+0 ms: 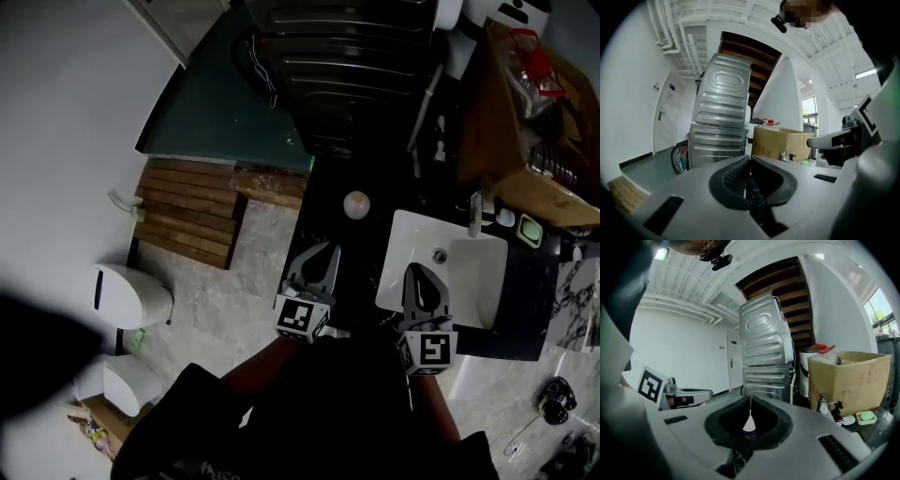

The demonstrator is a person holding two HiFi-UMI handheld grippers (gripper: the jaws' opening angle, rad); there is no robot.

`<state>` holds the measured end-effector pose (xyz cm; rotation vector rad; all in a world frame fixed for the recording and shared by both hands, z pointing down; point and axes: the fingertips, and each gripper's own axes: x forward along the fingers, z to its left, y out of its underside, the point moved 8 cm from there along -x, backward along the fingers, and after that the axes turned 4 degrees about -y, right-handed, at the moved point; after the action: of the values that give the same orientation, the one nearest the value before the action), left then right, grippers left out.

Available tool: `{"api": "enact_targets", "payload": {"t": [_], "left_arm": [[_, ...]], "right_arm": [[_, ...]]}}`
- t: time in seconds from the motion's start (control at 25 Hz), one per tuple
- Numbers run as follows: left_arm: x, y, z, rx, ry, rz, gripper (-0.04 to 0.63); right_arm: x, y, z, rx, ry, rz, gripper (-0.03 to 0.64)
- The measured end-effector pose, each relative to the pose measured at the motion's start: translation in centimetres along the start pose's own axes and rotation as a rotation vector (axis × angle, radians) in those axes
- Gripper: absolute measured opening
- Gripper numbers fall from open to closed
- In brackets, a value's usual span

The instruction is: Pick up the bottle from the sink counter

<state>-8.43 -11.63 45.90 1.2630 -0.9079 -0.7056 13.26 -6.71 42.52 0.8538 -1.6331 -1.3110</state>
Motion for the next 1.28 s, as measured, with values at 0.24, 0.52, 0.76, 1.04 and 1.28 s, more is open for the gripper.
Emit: {"api": "enact_targets", "payload": {"t": [0.24,0.52,0.76,1.04,1.28], "left_arm": [[4.1,2.3,0.7,0.001,-0.010,0.044,0.017],[8.2,5.5,1.4,-0.018,0.000,0.164,0.158],[11.7,8.5,2.0,-0.017,-0.003,0.262,0.264],[14.7,10.9,2.6,-0.001,-0.021,0.330,0.322],[17.0,13.5,2.6,-0.009,-0.055,0.397,0.353]], "right_arm": [[3.4,0.2,-1.6,-0.002,-0.029,0.019,0.038],[6.0,1.2,-2.5,0.004,-0.083,0.062,0.038],[7.7,1.9,-3.6,-0.004,-0.113,0.086,0.040],[7.7,3.3,-5.2,0.006,-0.119,0.119,0.038],[8.0,4.5,-6.8,0.041,-0.120,0.151,0.038]]}}
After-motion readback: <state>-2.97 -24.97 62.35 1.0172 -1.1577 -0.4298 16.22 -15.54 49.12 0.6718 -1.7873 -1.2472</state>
